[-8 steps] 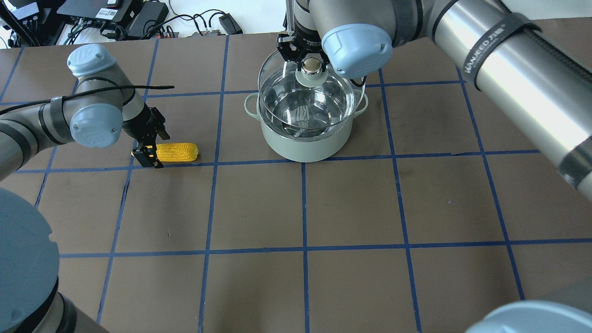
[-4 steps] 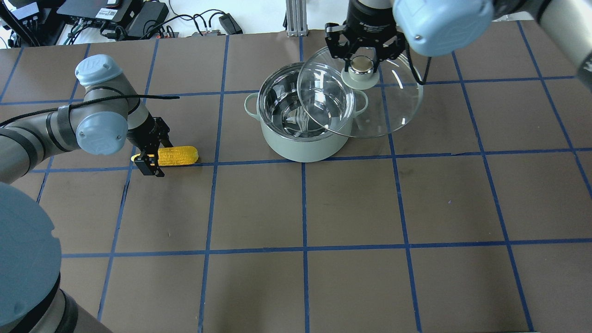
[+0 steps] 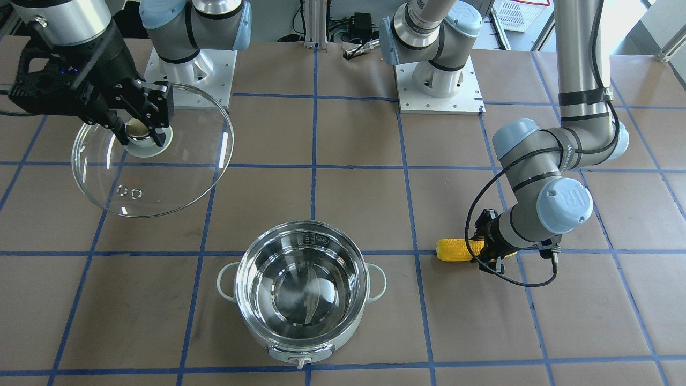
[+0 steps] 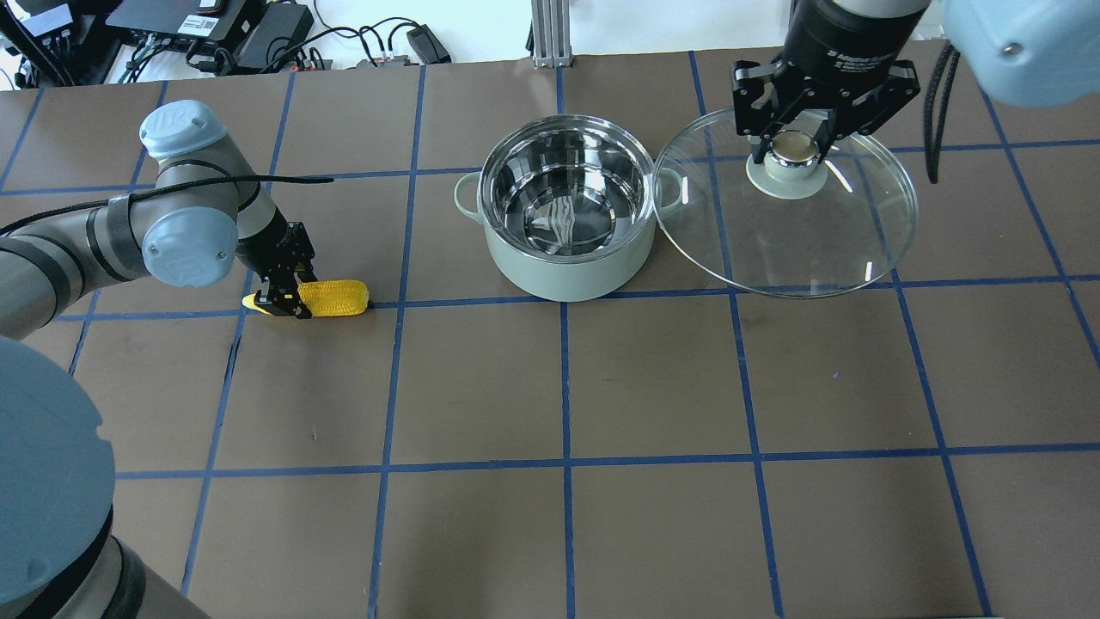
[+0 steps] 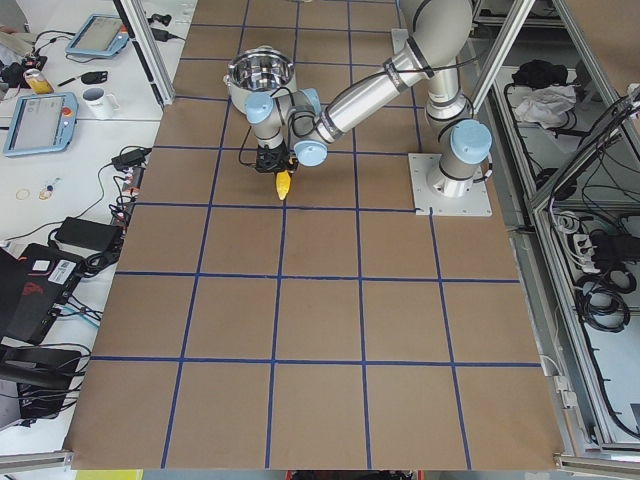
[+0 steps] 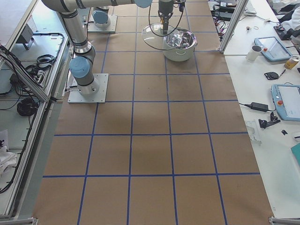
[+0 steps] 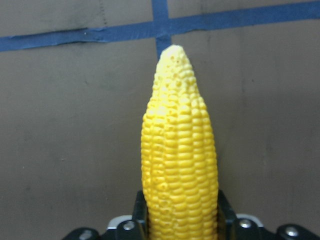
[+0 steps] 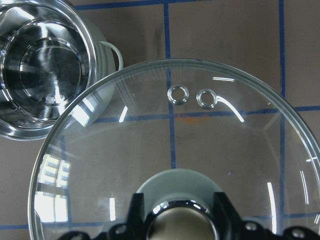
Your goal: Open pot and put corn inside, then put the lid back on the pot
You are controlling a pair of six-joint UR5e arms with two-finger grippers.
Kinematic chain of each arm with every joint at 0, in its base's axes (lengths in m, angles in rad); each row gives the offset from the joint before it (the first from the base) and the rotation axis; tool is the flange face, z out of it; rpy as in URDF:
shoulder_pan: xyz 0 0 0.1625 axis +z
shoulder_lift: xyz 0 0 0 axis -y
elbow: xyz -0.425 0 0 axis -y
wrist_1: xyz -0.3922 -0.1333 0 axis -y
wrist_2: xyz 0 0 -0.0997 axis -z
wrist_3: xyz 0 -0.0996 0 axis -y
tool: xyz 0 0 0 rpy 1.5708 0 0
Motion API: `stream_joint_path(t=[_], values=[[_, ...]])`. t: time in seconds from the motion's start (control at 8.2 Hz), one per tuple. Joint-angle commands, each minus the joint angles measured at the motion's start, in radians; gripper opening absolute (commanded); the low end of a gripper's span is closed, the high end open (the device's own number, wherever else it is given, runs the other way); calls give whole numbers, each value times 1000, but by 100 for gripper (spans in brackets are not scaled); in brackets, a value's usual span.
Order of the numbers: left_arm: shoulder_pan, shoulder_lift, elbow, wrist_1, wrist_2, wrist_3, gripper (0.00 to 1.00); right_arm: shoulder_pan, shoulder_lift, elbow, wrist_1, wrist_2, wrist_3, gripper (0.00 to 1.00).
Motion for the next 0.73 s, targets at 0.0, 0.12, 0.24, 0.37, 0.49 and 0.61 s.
stream_joint_path(t=[0.0,0.12,0.24,0.37,0.49,0.61], values=[[0,58,18,-119,-3,9,0,-53,-10,5,4,13,-77,34],[-3,103,83,-211,-2,10,0,-53,-10,5,4,15,-77,34],[-15,151,190,-381,-2,9,0,-53,-12,5,7,15,-77,34],[-27,170,330,-571,-2,9,0,-52,-12,5,9,15,-77,34],[-63,174,443,-672,-11,9,0,-52,-13,5,9,15,-77,34],[-116,179,478,-680,-25,-8,0,-52,-13,6,10,15,-77,34]])
